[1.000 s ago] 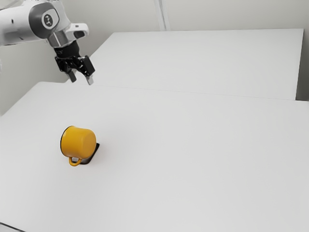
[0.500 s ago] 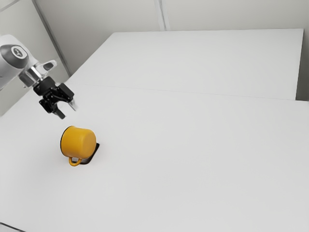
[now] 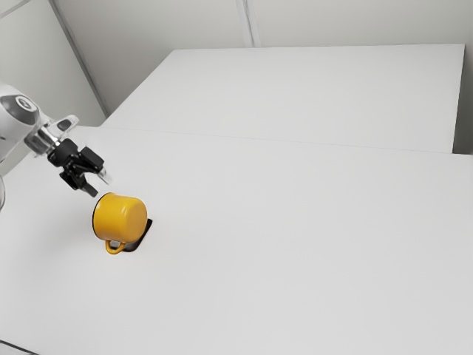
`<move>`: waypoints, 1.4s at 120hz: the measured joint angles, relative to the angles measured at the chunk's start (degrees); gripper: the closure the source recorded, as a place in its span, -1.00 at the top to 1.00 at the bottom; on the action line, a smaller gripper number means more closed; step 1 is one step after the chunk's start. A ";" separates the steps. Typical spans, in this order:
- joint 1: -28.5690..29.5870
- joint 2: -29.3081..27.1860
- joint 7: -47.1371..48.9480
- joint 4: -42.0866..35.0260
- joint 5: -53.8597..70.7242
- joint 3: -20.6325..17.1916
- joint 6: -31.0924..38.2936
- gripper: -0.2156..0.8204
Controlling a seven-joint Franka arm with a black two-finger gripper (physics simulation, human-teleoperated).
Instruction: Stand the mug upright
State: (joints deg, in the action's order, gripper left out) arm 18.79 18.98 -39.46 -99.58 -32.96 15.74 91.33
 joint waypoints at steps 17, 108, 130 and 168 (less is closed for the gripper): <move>0.11 0.00 -2.34 -3.09 -1.31 -0.08 0.78 0.53; -5.84 -2.43 -6.50 -7.79 -5.70 -0.89 2.60 -0.57; -6.21 -1.77 -6.27 -7.20 -6.08 -0.89 3.54 -0.80; -8.29 -5.55 -4.99 -7.20 -4.39 -0.75 4.89 -0.88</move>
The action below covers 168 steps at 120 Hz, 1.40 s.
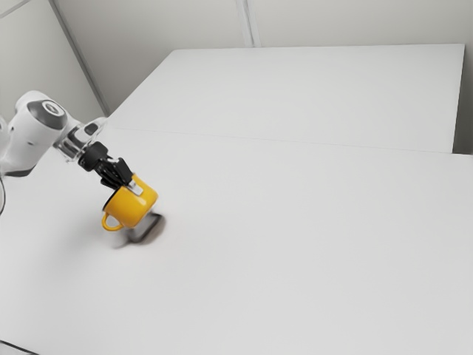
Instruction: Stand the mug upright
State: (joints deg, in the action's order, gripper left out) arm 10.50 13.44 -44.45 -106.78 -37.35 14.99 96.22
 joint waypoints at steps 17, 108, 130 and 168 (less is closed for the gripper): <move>-5.27 -8.81 2.02 -7.09 8.34 -0.74 5.96 -0.90; -18.89 -10.21 20.80 -18.27 41.09 -11.10 31.77 -0.90; -16.25 -6.85 24.19 -16.51 42.22 -11.50 35.42 -0.90; -18.93 -4.24 29.25 -15.57 42.36 -12.17 37.76 -0.90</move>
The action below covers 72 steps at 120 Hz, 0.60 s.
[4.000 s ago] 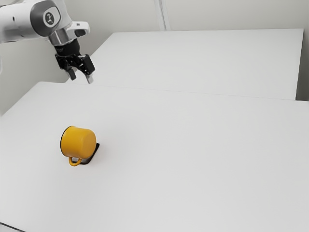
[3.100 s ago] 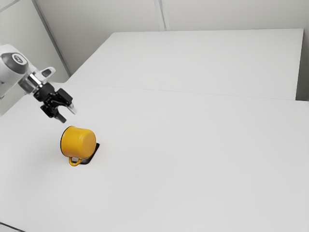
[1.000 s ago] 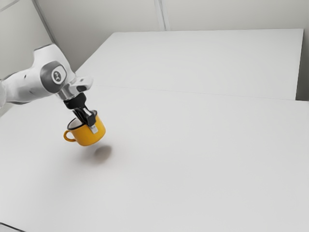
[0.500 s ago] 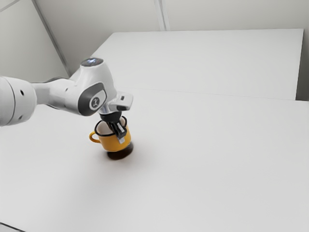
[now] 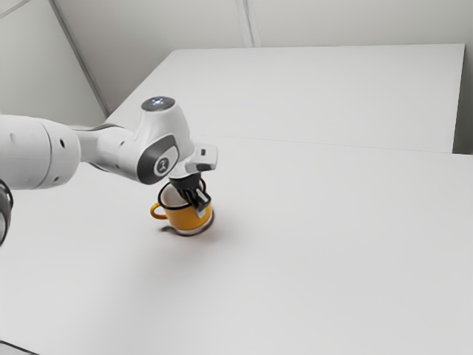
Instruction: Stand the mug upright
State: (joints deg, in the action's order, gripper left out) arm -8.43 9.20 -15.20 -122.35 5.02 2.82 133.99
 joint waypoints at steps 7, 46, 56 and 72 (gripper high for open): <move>-0.08 0.08 0.72 -0.10 -0.14 -0.04 0.13 -0.90; -0.42 0.21 3.32 -0.11 -0.82 -0.63 0.13 -0.76; -0.37 0.09 3.33 -0.11 -1.29 -0.70 -0.04 -0.53; 0.03 -0.92 3.35 -0.05 -1.71 -0.71 -0.33 -0.05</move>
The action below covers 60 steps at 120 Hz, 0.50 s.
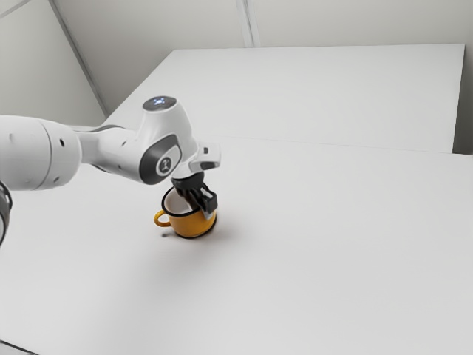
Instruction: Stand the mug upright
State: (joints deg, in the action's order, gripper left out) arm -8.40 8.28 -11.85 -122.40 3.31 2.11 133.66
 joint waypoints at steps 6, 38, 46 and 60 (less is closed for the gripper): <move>0.24 -0.96 0.01 0.05 -0.08 0.00 -0.11 0.07; 2.59 -2.71 -0.03 8.55 -0.28 -2.83 -5.60 0.41; 5.99 -2.19 -0.08 15.84 -2.08 -5.52 -10.92 0.44; 11.35 -2.77 -1.15 26.17 -5.25 -5.15 -18.91 0.49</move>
State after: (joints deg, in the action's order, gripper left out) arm 2.94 5.51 -13.00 -96.23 -1.94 -3.04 114.75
